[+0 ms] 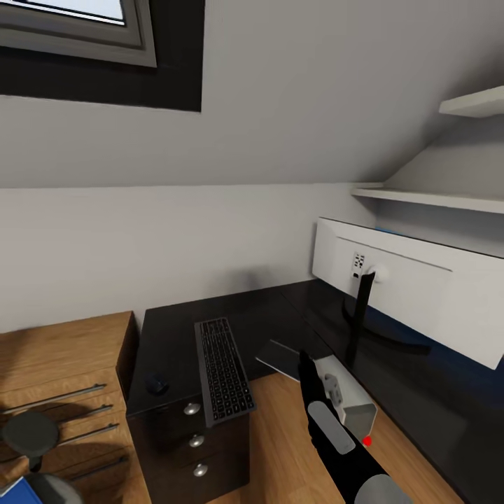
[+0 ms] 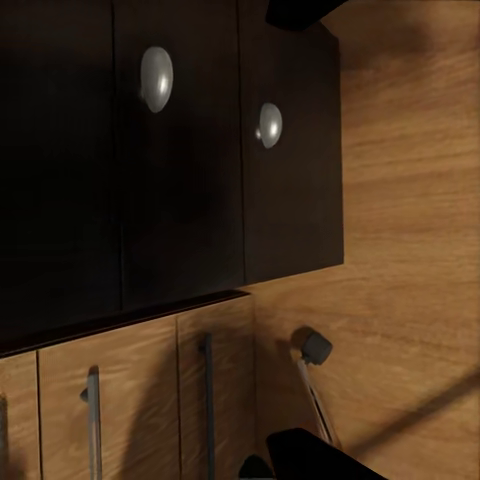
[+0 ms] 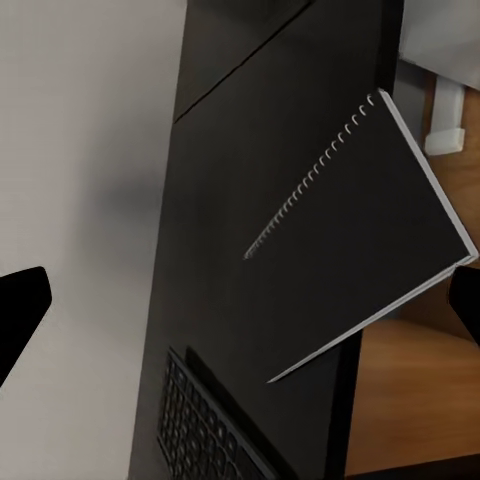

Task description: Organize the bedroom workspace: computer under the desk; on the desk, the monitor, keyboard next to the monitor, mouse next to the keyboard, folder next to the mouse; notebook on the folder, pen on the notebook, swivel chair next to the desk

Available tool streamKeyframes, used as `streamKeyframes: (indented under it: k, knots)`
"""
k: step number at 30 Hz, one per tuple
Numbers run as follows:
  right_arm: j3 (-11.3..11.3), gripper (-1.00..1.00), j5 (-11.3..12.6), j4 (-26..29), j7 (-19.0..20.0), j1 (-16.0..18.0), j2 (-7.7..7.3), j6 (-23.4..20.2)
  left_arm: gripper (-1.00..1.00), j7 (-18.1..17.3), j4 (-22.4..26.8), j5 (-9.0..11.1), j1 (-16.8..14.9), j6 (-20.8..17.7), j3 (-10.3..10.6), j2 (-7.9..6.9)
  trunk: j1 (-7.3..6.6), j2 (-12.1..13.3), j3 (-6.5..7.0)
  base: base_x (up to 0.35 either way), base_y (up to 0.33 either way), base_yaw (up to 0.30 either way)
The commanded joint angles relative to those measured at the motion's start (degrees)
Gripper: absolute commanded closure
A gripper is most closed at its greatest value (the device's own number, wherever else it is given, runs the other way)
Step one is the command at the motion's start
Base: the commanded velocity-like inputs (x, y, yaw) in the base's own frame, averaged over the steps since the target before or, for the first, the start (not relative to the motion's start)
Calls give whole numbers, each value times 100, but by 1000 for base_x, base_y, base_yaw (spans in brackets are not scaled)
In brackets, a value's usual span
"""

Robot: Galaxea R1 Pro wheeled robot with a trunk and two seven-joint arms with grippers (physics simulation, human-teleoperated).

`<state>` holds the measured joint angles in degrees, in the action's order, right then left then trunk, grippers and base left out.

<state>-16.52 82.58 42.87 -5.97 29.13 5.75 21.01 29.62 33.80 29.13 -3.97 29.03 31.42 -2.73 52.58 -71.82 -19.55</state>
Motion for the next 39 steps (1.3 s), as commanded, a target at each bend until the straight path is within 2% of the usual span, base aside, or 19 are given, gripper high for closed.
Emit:
streamKeyframes:
  k: [1,25,39]
  knots:
    - [-26,-100,39,7,-20,5,-4,41,-100,44,4,39,-7,24,48,-8,-22,37,12,0,0,0]
    - [-27,-100,42,63,103,5,-4,43,-100,59,4,40,-7,31,48,27,-550,1000,442,-3,-1,0]
    - [-28,-100,39,62,116,5,-3,48,-100,61,-16,47,-7,16,51,38,-857,1561,694,-193,-163,12]
